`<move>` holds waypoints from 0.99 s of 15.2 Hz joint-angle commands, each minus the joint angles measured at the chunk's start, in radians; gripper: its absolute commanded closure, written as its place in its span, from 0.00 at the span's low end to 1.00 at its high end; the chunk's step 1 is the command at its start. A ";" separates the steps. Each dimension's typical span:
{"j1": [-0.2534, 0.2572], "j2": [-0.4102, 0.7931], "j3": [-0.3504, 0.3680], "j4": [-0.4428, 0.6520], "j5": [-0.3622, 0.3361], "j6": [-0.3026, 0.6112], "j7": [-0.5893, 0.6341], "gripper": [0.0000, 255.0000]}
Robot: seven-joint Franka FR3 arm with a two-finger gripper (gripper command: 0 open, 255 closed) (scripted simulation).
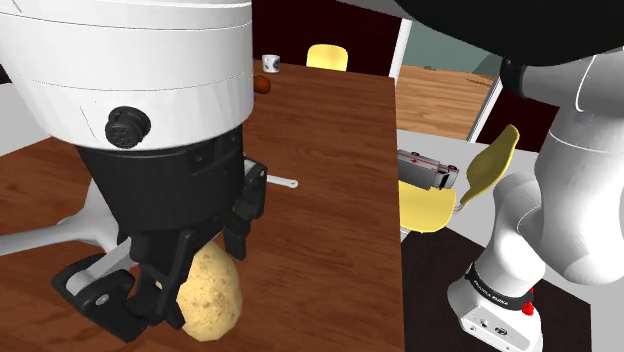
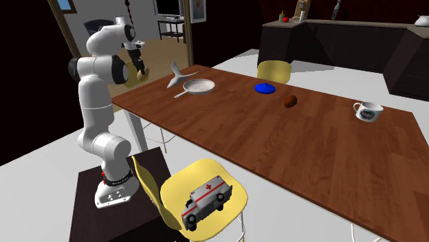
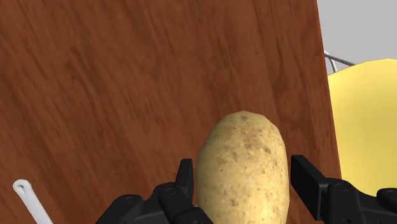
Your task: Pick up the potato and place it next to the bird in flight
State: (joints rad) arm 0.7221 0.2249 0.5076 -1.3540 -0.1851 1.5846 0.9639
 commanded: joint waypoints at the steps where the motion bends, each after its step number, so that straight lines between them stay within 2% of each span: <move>1: -0.006 -0.011 -0.001 -0.041 0.005 0.032 0.001 1.00; 15: -0.026 -0.038 -0.007 -0.264 0.016 0.230 0.010 1.00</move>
State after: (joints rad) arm 0.6978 0.1882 0.5016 -1.6010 -0.1699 1.7988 0.9734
